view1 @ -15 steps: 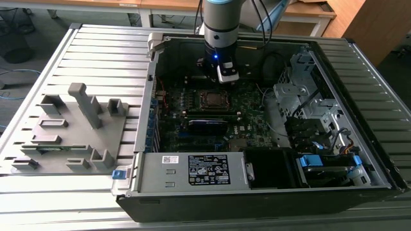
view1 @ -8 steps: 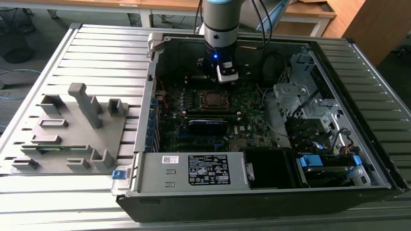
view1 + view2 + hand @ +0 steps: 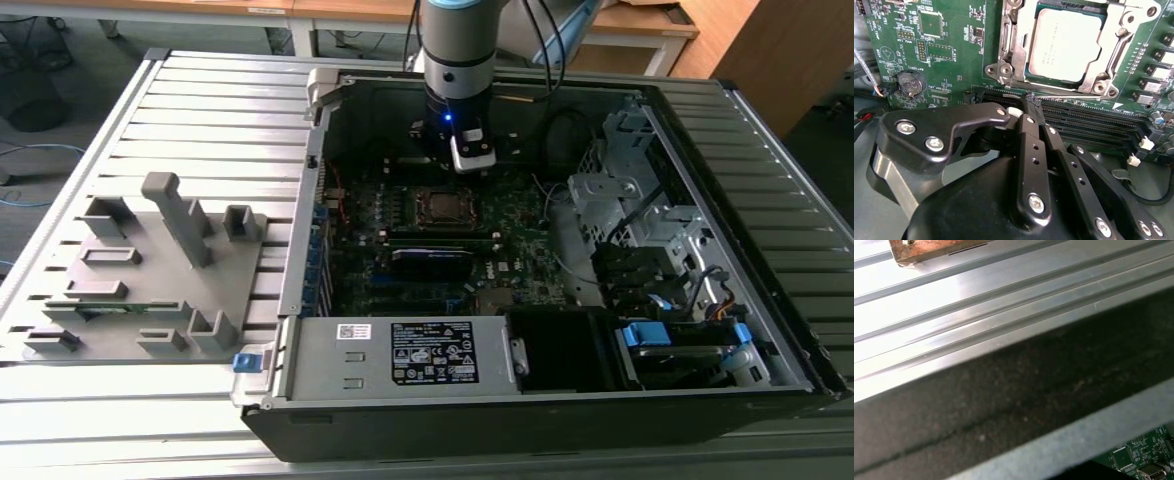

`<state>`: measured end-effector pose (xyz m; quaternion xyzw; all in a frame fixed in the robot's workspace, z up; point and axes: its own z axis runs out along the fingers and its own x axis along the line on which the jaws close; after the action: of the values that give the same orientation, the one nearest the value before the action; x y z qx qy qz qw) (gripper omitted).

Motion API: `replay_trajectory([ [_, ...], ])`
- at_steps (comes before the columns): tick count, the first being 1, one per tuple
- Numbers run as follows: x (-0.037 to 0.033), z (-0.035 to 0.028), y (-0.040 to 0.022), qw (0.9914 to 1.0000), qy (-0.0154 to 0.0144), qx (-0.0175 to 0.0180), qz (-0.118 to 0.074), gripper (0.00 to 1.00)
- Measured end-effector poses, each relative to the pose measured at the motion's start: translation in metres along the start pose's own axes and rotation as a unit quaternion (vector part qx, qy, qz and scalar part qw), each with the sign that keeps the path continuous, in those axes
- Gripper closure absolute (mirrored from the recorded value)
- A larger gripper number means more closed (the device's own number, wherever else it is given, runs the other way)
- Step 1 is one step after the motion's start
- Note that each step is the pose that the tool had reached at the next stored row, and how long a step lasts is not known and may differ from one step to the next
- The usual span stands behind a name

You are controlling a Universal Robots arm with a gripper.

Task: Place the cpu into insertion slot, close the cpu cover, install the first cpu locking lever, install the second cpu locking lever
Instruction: 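Install the first cpu locking lever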

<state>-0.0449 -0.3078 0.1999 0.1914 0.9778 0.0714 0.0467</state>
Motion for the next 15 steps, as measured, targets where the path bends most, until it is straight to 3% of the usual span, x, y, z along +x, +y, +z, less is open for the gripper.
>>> replay_trajectory([
  [7,0.0005,0.0011,-0.0004,1.00000,-0.0022,-0.0009,0.000,0.89],
  [15,0.0009,0.0013,0.0004,1.00000,-0.0023,-0.0009,0.000,0.89],
])
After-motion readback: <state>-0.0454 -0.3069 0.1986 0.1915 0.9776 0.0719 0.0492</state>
